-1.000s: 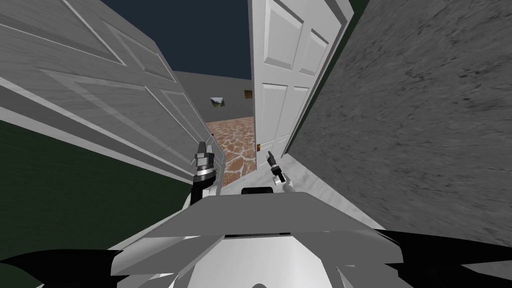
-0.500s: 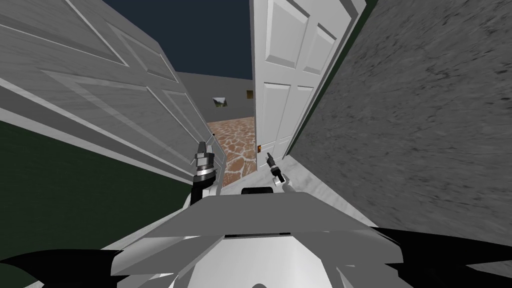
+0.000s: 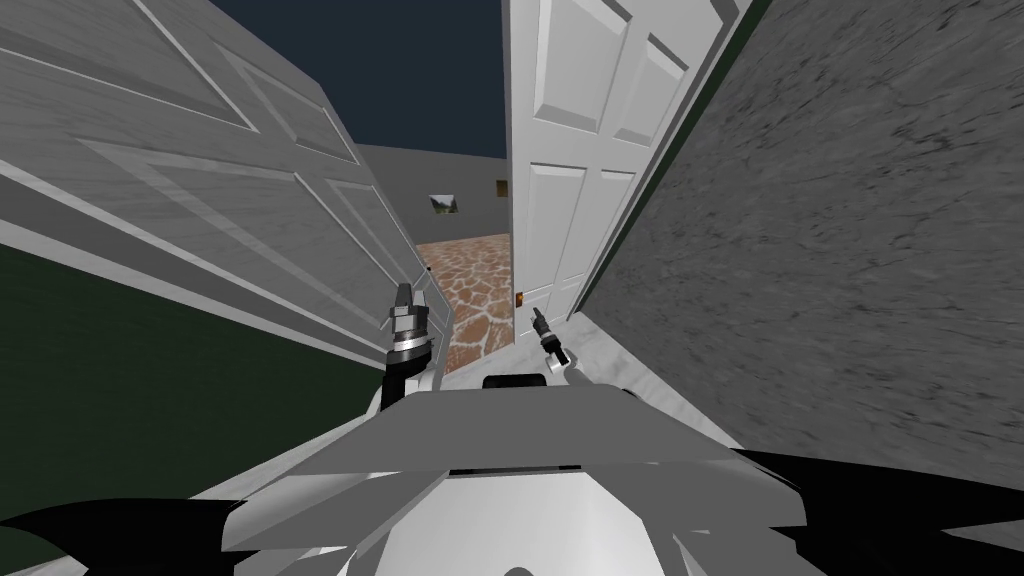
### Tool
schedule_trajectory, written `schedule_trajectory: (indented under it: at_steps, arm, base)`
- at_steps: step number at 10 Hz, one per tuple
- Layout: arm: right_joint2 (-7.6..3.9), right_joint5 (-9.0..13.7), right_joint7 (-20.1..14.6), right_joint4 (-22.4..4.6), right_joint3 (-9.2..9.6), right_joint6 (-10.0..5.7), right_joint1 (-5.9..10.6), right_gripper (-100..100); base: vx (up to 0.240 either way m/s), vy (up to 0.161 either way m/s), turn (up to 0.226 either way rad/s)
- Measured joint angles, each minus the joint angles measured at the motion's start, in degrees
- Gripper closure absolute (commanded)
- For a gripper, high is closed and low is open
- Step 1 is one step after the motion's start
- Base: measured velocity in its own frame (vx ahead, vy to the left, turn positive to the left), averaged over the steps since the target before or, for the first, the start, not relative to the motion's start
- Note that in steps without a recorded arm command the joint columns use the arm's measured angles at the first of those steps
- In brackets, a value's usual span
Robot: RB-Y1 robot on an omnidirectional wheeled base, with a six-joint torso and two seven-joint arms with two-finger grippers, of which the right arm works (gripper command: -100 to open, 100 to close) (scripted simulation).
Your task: Push the door open
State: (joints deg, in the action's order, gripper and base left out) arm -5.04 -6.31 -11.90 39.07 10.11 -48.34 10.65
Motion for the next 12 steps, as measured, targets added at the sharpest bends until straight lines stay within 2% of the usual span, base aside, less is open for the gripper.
schedule_trajectory:
  at_steps: [2,4,8,12]
  arm:
    - [0.27,-0.1,0.1,-3.3,0.05,-0.75,1.36,-100]
    - [0.18,-0.4,-0.2,-5.2,0.39,-0.54,2.10,-100]
    - [0.46,-0.6,-0.2,-10.4,0.59,-1.58,4.16,-100]
    - [0.44,-0.4,0.2,-10.9,0.26,-1.83,4.21,-100]
  base:
    - [0.059,-0.035,0.094]
    - [0.055,-0.034,0.026]
    - [0.037,-0.025,0.040]
    - [0.156,0.045,0.026]
